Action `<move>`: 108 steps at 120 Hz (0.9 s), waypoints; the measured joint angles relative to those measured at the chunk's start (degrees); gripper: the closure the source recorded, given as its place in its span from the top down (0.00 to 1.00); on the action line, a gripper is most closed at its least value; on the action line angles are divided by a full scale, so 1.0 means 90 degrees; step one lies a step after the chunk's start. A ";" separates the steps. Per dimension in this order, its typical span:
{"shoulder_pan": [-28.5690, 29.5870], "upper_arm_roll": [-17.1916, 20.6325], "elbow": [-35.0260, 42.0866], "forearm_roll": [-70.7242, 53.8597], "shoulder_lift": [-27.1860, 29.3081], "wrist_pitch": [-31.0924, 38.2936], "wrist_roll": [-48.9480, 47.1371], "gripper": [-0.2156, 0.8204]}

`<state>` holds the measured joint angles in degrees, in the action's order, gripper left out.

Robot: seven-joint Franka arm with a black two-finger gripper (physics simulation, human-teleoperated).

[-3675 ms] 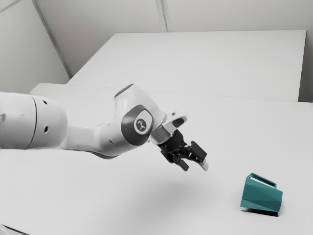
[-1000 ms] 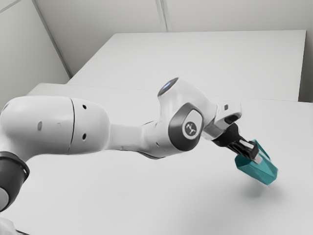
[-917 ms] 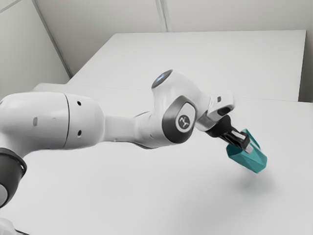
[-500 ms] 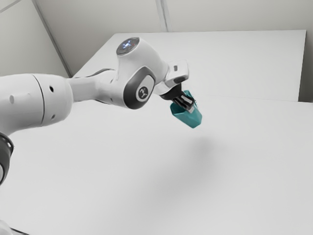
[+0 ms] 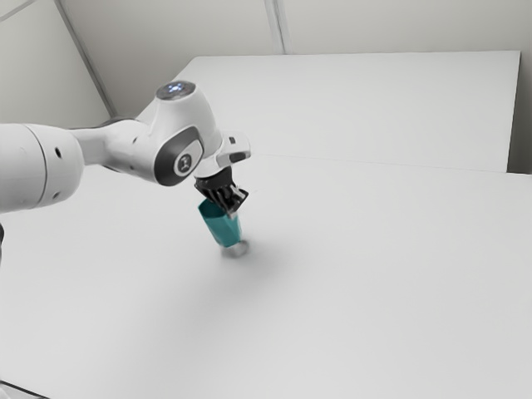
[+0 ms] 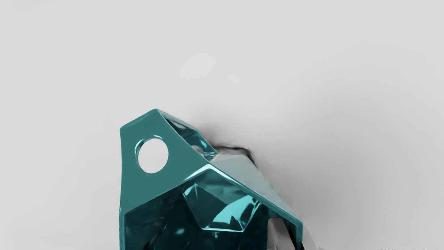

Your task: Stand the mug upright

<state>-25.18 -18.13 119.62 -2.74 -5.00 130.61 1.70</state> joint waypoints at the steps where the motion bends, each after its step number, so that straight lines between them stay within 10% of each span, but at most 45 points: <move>1: 0.0014 -0.0007 0.0007 -0.0004 -0.0001 -0.0013 -0.0008 0.03; 78: 0.0156 -0.0106 0.0164 -0.0080 -0.0213 -0.0338 -0.0416 0.03; 108: 0.0155 -0.0105 0.0165 -0.0083 -0.0086 -0.0372 -0.0423 0.51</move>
<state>-23.78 -19.07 121.10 -3.49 -5.77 127.26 -2.11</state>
